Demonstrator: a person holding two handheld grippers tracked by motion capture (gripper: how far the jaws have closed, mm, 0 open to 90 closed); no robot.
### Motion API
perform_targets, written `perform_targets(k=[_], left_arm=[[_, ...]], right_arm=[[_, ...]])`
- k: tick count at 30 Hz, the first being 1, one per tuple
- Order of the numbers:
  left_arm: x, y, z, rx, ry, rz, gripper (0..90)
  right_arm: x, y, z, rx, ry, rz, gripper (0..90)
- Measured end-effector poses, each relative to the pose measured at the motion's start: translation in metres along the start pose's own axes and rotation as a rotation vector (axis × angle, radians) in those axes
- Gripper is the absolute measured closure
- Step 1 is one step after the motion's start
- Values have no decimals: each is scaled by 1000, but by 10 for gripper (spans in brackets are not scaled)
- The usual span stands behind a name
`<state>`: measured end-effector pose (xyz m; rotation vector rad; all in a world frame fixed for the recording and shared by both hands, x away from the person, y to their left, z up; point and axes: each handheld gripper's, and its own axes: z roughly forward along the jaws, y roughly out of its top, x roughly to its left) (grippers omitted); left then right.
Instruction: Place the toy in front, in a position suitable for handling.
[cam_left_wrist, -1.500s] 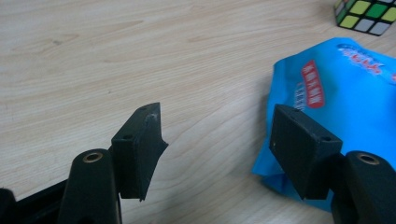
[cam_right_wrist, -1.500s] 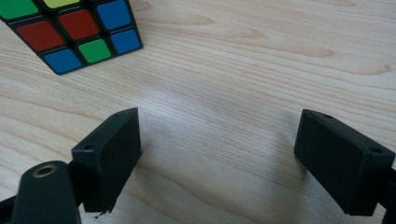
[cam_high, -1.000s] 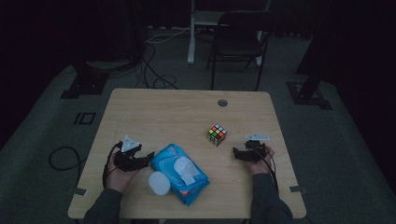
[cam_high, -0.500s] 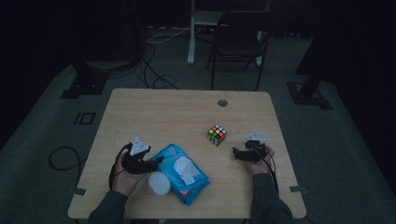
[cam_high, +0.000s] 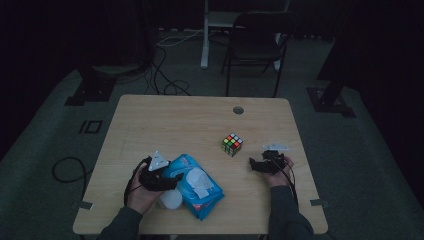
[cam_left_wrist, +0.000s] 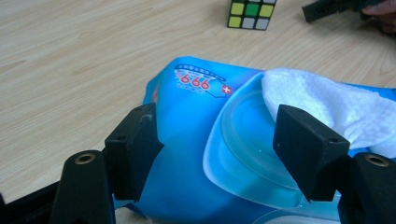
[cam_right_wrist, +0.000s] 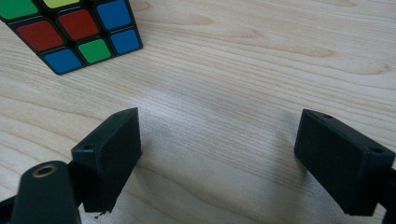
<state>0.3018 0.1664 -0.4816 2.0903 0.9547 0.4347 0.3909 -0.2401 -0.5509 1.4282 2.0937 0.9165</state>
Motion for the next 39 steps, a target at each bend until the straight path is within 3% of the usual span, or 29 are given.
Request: perform_targets(k=[3,8,21,28,39], left_arm=[[-1,-1,2,6,5,2,331],[-3,-1,4,30,50,23,358],[9,0,12,71,73,27,360],[28,2,10,92,121,25,360],[67,19,16,158,226,74,362]], right_arm=[[0,0,0,0,0,0,145],[0,0,0,0,0,0,145],[0,0,0,0,0,0,145],[0,0,0,0,0,0,145],[0,0,0,0,0,0,145]])
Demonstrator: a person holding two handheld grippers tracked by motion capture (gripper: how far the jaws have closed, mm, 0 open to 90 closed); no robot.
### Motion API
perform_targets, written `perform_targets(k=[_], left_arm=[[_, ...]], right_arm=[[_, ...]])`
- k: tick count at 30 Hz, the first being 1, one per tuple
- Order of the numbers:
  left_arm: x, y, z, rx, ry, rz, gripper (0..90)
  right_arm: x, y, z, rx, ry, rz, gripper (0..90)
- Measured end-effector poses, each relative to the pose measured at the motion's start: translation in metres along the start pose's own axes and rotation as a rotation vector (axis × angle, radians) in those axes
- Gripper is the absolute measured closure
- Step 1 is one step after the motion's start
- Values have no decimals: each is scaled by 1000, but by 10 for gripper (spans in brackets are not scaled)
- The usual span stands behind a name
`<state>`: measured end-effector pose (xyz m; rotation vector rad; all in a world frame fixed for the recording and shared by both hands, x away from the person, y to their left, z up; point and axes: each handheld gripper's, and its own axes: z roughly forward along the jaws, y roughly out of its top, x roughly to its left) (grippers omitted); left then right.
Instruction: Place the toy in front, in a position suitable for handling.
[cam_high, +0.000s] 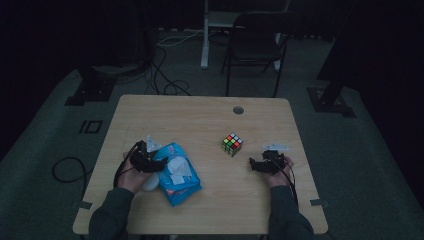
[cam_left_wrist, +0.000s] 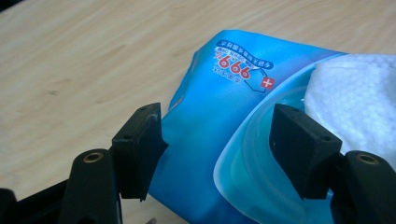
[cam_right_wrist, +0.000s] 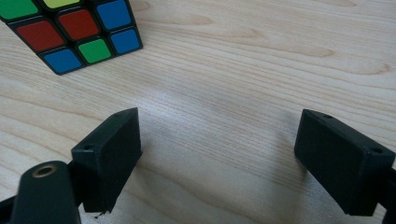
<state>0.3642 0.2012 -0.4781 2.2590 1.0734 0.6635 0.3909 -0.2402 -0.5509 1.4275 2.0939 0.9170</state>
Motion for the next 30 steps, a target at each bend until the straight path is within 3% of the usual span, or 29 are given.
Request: perform_targets(k=[10,16,18,24,27,30], left_arm=[[25,20,22,22,15,10,363],[27,33,26,11,23,-30,376],[20,37,22,-23,0,-42,376],[-14,46,11,-86,-87,-12,398],[-36,48,6,-90,-141,28,468],[-56,47,5,-92,-195,38,545]], right_arm=[[0,0,0,1,0,1,145],[0,0,0,1,0,1,145],[0,0,0,1,0,1,145],[0,0,0,0,0,0,145],[0,0,0,0,0,0,145],[0,0,0,0,-1,0,145]])
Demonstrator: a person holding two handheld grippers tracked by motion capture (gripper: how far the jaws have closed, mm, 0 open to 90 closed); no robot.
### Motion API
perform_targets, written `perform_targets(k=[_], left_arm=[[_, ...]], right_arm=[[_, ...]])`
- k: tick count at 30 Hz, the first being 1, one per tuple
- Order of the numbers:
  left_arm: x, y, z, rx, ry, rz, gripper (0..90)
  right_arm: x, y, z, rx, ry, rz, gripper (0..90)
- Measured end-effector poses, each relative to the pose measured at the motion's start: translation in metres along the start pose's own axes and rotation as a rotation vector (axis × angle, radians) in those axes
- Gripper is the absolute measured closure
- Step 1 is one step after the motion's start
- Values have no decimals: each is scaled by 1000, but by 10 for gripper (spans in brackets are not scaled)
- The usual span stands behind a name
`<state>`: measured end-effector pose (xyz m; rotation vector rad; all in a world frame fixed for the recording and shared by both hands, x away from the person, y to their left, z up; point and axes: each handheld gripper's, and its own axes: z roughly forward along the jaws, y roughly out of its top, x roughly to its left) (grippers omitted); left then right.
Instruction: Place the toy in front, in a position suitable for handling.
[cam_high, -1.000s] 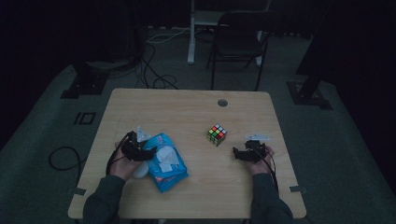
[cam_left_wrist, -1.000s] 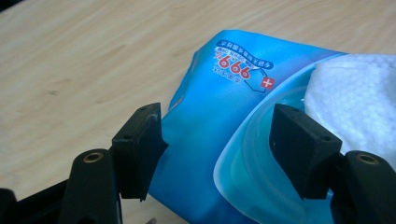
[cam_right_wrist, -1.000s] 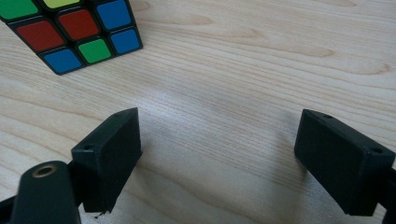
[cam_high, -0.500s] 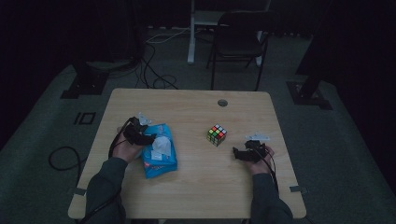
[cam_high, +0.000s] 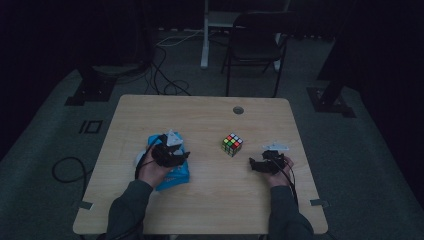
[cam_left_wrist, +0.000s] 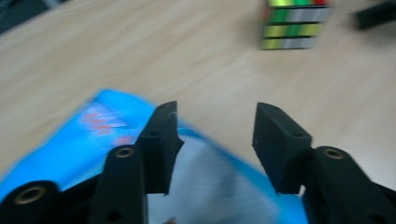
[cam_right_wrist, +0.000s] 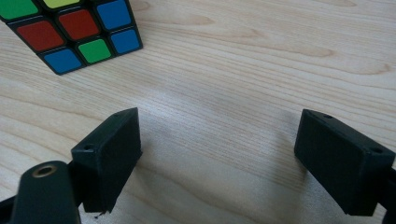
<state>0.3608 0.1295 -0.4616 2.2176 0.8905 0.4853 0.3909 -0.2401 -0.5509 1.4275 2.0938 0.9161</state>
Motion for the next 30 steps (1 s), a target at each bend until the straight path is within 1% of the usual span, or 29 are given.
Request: perform_targets(k=[2,3,4,5,7,8,9,10,13,16,18,20,21,22,24,25,28,30], left_arm=[[-14,-3,5,19,-41,-9,577],[-21,-5,7,31,-48,-10,604],[-29,-9,11,49,-57,0,624],[-35,-12,14,63,-57,10,640],[-43,-19,18,101,-38,33,661],[-45,-21,20,110,-34,35,670],[-47,-25,21,123,-19,42,677],[-48,-28,21,126,-12,40,682],[-45,-34,17,119,5,38,716],[-39,-40,11,119,21,42,727],[-34,-45,7,119,39,40,730],[-27,-51,5,131,69,41,730],[-22,-54,3,130,80,34,730],[-17,-58,2,118,81,29,729],[-6,-63,-2,91,76,1,733],[-3,-64,-2,89,82,-1,741],[5,-66,-1,90,131,1,740],[10,-67,-2,97,158,1,732]], right_arm=[[0,0,0,0,0,0,146],[0,0,0,0,0,0,146],[0,0,0,0,0,0,146],[0,0,0,0,3,-3,151],[1,0,-1,-5,10,-11,188],[1,0,-1,-9,14,-16,203],[1,0,-1,-11,16,-17,208],[1,0,-1,-11,16,-17,210],[1,0,-1,-8,10,-10,210],[2,1,-1,-1,9,-9,222],[5,2,-1,-1,20,-21,229],[9,3,-2,-4,28,-34,229],[10,4,-2,-10,35,-39,231],[11,5,-3,-19,43,-39,232],[13,7,-6,-44,66,-44,232],[14,9,-8,-61,79,-44,232],[17,15,-10,-83,120,-43,216],[21,20,-12,-100,139,-63,214]])
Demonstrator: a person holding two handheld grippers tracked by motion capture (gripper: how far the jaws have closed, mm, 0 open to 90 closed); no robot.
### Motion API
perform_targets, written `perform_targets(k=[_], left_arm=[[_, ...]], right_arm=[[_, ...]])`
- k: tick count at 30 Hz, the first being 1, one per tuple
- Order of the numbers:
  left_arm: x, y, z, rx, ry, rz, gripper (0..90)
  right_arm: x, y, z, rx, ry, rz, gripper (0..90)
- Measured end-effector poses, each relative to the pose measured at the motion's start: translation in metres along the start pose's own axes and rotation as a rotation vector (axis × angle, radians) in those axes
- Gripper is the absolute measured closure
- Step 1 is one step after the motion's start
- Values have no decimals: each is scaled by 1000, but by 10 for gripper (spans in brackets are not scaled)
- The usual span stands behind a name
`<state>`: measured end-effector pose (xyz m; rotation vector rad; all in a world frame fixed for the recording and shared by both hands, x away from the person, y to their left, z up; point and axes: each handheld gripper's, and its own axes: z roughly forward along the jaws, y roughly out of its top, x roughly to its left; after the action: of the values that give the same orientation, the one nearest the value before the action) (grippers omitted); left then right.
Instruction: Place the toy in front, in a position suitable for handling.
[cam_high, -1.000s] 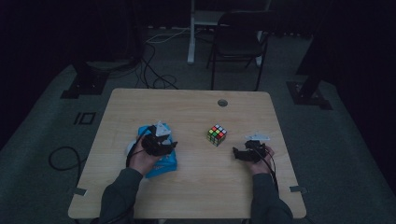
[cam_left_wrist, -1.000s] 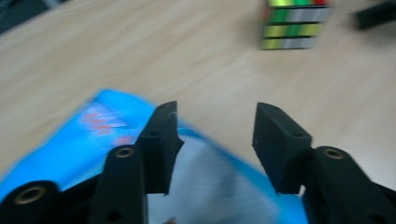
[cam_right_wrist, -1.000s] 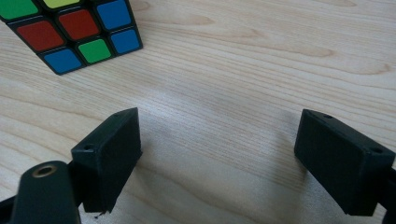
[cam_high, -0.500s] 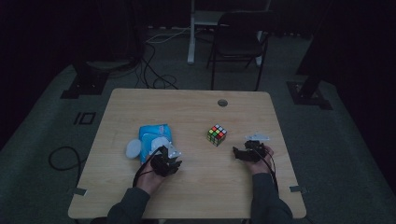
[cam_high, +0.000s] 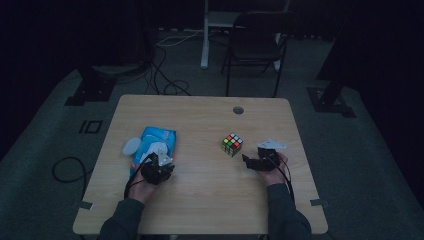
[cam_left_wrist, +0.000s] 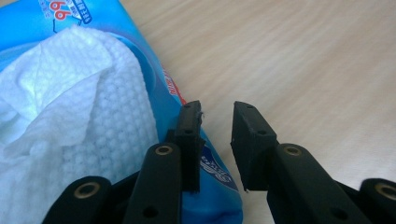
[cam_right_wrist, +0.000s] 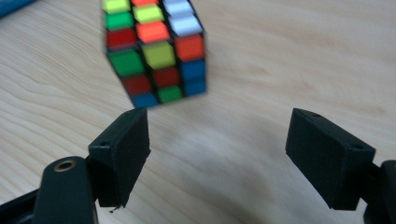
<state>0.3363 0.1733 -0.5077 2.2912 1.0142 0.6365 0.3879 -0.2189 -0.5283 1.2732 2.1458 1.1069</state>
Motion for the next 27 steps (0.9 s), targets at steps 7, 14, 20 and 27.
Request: perform_targets(k=[7,14,20,27], left_arm=[[7,-7,-5,-32,-10,-45,653],[10,-16,-18,-43,-33,-72,646],[25,-35,-24,-4,15,-120,652],[42,-50,-25,-3,53,-212,625]], right_arm=[[13,16,8,-46,73,-48,166],[19,32,20,-61,90,-73,143],[21,39,35,-35,75,-94,145],[21,40,47,-11,86,-111,164]])
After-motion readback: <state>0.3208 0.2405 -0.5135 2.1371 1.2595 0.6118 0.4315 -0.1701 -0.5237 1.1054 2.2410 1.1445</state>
